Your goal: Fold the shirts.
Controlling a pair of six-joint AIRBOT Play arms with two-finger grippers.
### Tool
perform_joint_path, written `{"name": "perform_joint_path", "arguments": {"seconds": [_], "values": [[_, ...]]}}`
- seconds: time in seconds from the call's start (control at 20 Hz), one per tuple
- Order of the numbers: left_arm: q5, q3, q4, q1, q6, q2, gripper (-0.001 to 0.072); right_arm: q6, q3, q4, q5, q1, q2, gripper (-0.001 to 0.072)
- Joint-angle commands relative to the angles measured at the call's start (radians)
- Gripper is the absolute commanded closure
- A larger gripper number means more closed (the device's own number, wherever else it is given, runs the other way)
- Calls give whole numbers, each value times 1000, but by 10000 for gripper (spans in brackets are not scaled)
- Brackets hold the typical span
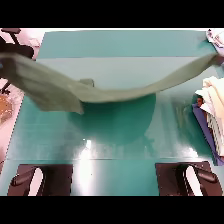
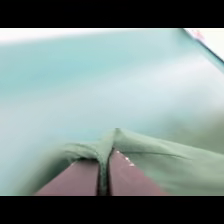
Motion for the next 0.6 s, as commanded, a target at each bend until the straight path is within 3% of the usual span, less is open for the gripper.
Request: {"name": "perform_joint_path", "arguments": {"seconds": [0.0, 0.3, 0.4, 0.55], "values": [[248, 188, 94, 1, 78, 103, 682, -23, 161, -105, -146, 0, 97, 693], [300, 381, 122, 1, 85, 118, 681, -88, 393, -211, -231, 0, 127, 692], [288, 386, 123, 1, 85, 116, 681, -104, 439, -211, -161, 0, 87, 692], [162, 343, 120, 1, 84, 114, 681, -105, 445, -212, -4, 0, 3, 692]]}}
